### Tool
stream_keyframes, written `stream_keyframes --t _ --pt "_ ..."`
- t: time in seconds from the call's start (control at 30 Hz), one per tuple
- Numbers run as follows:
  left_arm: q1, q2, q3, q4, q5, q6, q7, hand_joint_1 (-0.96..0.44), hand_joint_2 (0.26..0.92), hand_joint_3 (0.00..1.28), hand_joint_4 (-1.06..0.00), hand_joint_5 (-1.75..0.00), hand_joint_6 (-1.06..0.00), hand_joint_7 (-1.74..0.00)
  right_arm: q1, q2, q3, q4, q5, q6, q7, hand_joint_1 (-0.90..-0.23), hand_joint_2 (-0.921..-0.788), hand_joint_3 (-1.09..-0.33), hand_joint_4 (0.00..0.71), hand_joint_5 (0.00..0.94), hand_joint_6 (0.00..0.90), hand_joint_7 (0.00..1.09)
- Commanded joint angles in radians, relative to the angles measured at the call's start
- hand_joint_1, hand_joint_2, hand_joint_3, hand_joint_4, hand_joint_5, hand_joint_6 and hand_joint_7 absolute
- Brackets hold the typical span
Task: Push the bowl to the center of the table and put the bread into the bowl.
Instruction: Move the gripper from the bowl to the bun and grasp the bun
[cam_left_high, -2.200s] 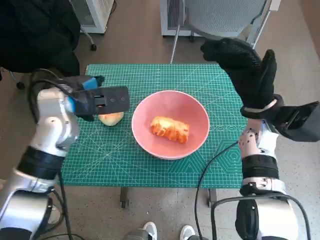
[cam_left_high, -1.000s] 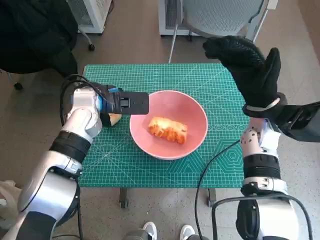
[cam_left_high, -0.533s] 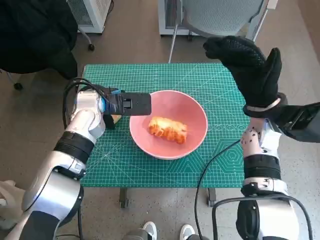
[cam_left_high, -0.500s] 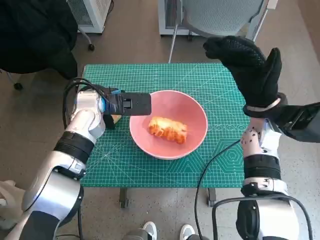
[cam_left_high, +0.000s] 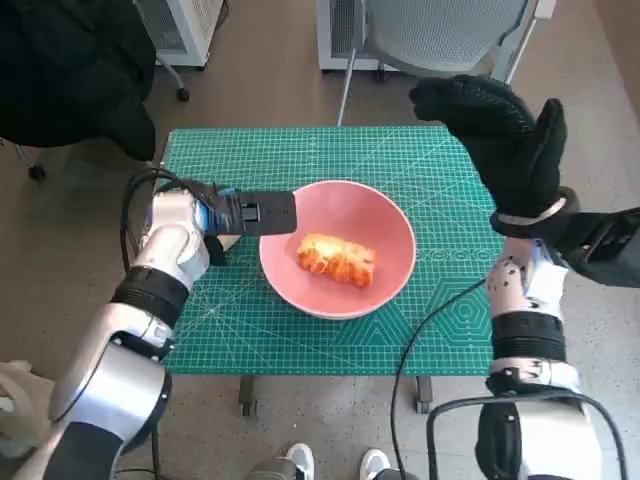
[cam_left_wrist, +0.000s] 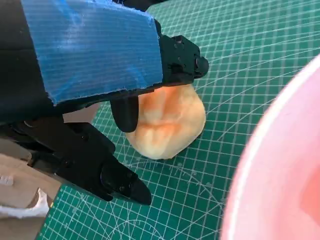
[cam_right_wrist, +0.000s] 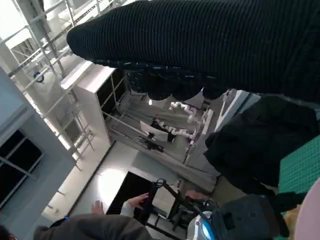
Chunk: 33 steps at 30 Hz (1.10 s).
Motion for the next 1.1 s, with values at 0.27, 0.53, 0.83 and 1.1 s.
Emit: stream_keyframes --t 0.27,0.53,0.83,1.1 --pt "-0.002 -0.026 -0.030 0.071 0.003 -0.010 0.033 -0.12 0.736 0.01 -0.26 -0.80 -0.33 -0.05 0.023 -0.010 0.008 -0.004 -0.010 0.005 -0.003 -0.716 -0.921 -0.852 0.301 0.001 0.320 0.00" --pt "-0.001 -0.023 -0.072 0.106 0.024 -0.042 0.044 -0.33 0.892 0.03 -0.42 -1.65 -0.70 -1.01 0.021 -0.008 0.012 -0.002 -0.010 0.002 -0.002 -0.714 -0.921 -0.856 0.301 0.000 0.319 0.00" --pt "0.001 -0.024 -0.067 0.127 0.008 -0.027 0.095 -0.37 0.919 0.09 -0.57 -1.74 -0.66 -1.24 0.018 -0.007 0.016 -0.002 -0.008 0.003 0.001 -0.712 -0.921 -0.856 0.306 0.003 0.319 0.00" --pt "0.003 -0.021 -0.073 0.122 0.013 -0.022 0.135 -0.01 0.846 0.10 -0.48 -1.75 -0.55 -0.54 0.013 -0.009 0.017 0.002 -0.003 0.011 0.011 -0.713 -0.921 -0.855 0.309 0.003 0.319 0.00"
